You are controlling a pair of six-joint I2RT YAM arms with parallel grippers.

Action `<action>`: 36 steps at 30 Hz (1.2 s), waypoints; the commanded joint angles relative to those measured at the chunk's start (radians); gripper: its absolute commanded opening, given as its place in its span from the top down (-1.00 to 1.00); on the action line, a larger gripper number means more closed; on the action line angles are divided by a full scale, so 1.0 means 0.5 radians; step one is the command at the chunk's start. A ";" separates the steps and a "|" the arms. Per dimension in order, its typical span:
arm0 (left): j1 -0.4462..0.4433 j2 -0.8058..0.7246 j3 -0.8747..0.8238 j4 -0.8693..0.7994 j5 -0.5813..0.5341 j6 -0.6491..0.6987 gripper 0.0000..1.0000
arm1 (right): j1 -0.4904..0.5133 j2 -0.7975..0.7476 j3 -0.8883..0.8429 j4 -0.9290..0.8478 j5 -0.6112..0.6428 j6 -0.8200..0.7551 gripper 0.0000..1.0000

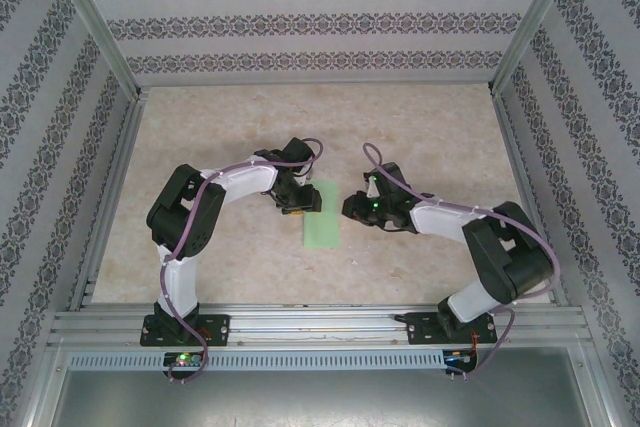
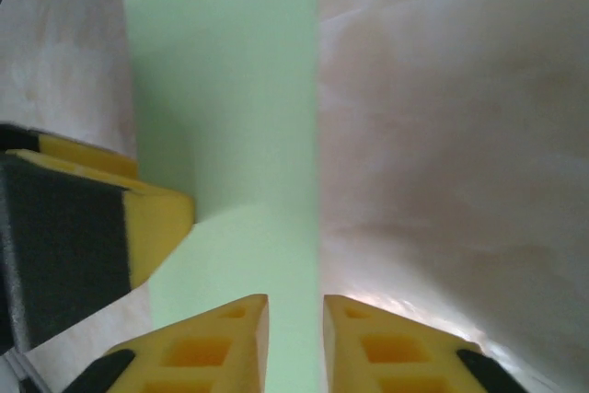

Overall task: Fold a paper plane with a square sheet of paper (fold left side to right side)
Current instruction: Hold the square sheet of paper at the center of the table.

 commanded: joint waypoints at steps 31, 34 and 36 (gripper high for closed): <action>-0.043 -0.313 -0.146 -0.009 -0.251 0.095 -0.31 | 0.128 0.503 0.133 -0.103 0.043 0.069 1.00; -0.021 -0.487 -0.184 0.023 -0.294 0.104 -0.32 | 0.130 0.510 0.136 -0.112 0.049 0.060 1.00; -0.009 -0.577 -0.208 0.064 -0.263 0.111 -0.30 | 0.134 0.513 0.139 -0.118 0.056 0.056 1.00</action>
